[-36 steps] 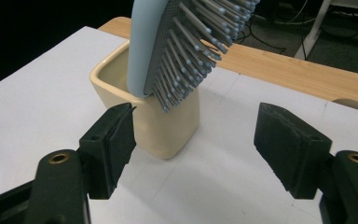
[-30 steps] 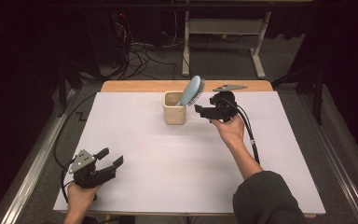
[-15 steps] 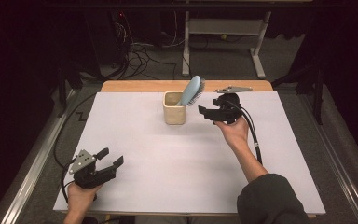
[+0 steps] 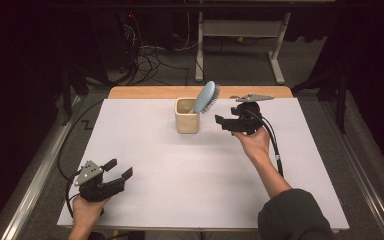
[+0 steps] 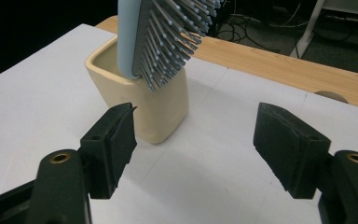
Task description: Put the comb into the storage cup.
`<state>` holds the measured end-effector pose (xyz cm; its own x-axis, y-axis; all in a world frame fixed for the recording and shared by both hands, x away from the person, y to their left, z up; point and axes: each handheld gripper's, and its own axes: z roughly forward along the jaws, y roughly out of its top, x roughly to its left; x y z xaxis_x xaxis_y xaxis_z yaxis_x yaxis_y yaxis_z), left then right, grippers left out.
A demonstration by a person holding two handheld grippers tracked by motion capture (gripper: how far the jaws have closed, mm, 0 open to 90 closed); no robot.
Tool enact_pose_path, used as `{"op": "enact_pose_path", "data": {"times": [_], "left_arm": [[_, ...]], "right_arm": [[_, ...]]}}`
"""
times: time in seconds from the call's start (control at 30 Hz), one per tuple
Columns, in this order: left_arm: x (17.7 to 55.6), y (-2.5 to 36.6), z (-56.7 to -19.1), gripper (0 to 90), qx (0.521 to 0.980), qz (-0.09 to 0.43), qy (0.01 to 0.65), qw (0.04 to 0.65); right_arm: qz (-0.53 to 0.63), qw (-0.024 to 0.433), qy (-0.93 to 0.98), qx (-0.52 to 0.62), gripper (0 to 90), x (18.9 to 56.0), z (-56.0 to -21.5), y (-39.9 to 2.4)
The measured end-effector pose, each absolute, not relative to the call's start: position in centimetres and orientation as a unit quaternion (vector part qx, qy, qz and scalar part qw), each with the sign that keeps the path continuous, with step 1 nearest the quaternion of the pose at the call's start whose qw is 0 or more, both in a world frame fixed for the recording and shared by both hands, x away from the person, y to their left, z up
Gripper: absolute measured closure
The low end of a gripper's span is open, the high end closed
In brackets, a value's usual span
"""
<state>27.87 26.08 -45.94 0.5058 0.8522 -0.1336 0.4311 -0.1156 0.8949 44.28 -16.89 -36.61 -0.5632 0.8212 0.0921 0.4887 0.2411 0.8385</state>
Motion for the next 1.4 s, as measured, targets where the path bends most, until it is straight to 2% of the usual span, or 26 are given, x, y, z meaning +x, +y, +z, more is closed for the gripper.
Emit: {"op": "enact_pose_path", "data": {"times": [0.47,1.4], "left_arm": [[27.9,26.1,-45.8,27.0,0.716,0.206,0.456,0.487],[27.9,25.9,-46.0,26.5,0.708,0.212,0.457,0.494]], "right_arm": [[0.445,0.19,0.761,0.431,29.9,43.8,-36.8,-18.0],[0.45,0.196,0.755,0.434,29.7,42.2,-36.9,-20.2]]}}
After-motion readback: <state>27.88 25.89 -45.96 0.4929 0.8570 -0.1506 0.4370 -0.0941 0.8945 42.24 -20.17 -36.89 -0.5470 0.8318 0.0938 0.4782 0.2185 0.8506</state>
